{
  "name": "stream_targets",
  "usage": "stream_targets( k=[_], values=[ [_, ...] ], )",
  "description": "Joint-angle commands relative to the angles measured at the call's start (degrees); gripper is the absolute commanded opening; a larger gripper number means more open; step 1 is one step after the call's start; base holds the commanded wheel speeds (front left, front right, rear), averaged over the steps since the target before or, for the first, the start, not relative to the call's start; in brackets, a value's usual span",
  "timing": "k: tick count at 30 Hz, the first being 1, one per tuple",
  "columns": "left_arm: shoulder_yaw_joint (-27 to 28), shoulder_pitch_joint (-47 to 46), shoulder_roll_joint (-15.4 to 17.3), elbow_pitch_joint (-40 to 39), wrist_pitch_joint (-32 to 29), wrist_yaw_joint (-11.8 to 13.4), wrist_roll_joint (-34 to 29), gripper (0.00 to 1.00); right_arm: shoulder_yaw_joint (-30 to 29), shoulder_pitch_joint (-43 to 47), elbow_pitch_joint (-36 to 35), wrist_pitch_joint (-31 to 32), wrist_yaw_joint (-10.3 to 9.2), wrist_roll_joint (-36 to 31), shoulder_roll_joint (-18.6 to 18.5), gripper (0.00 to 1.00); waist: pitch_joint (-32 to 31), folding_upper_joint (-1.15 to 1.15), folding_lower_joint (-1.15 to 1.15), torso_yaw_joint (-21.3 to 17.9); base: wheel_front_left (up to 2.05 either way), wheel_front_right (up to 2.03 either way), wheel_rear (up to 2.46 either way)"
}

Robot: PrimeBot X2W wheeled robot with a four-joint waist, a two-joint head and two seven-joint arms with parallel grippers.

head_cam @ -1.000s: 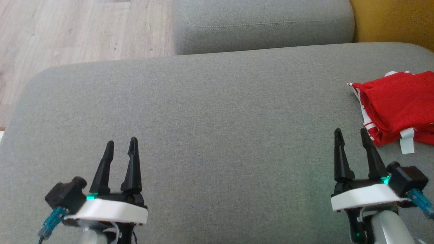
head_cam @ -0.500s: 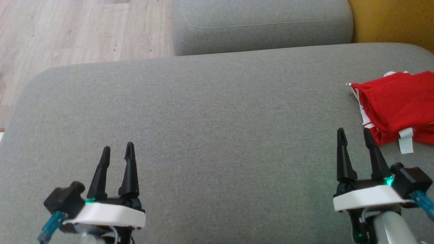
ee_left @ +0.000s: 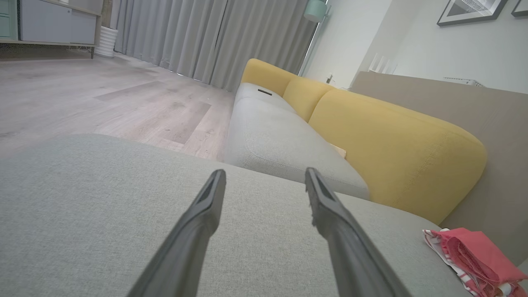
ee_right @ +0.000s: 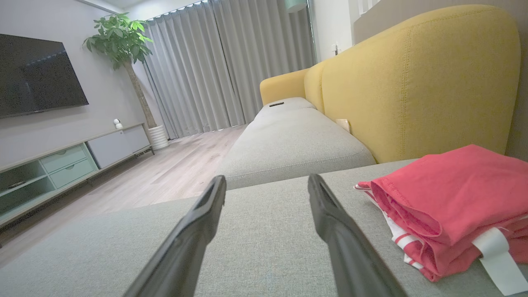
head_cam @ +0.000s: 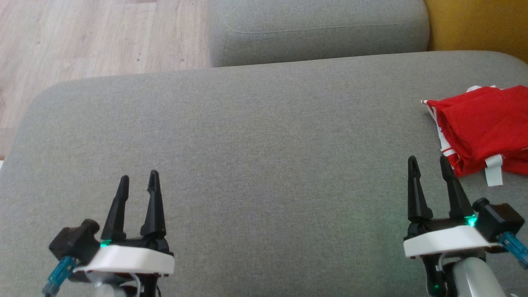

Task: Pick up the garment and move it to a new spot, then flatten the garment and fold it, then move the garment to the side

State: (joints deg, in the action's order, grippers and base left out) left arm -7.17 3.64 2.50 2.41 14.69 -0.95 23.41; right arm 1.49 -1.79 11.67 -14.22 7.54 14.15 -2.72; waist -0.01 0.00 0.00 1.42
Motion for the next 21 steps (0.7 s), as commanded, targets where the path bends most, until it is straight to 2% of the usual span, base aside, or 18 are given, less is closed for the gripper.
stream_targets(
  k=[1, 11, 12, 16, 21],
  values=[
    [2.19, -1.70, 0.38, -1.83, 0.31, 0.45, -0.29, 1.00, 1.51, -2.01, -2.11, -0.77, -0.05, 0.61, -0.16, 1.00, 0.00, 0.00, 0.00, -0.03, 0.00, 0.00, 0.00],
    [2.74, -1.64, 0.38, -1.75, 0.31, 0.94, 0.08, 1.00, 1.88, -1.99, -1.97, -0.77, -0.05, 1.10, -0.16, 1.00, 0.06, 0.00, 0.00, -0.10, 0.00, 0.00, 0.00],
    [0.57, 0.00, -0.01, 0.12, 0.00, 0.67, 0.04, 0.00, 0.30, 0.01, 0.08, 0.01, 0.00, 0.88, 0.01, 0.00, 0.06, 0.00, 0.00, -0.11, 0.00, 0.00, 0.00],
    [0.38, 1.21, -0.19, 3.78, -0.09, 0.51, 0.23, 0.00, 0.30, 1.36, 3.39, 0.14, 0.00, 1.11, 0.09, 0.00, 0.06, 0.00, 0.00, -0.13, 0.00, 0.00, 0.00],
    [0.72, 0.85, -0.04, 3.98, -0.77, 0.26, 3.15, 0.00, 0.15, 1.19, 3.28, 0.82, 0.00, 4.35, -0.04, 0.00, 0.07, 0.00, 0.00, -0.18, 0.00, 0.00, 0.00]
  ],
)
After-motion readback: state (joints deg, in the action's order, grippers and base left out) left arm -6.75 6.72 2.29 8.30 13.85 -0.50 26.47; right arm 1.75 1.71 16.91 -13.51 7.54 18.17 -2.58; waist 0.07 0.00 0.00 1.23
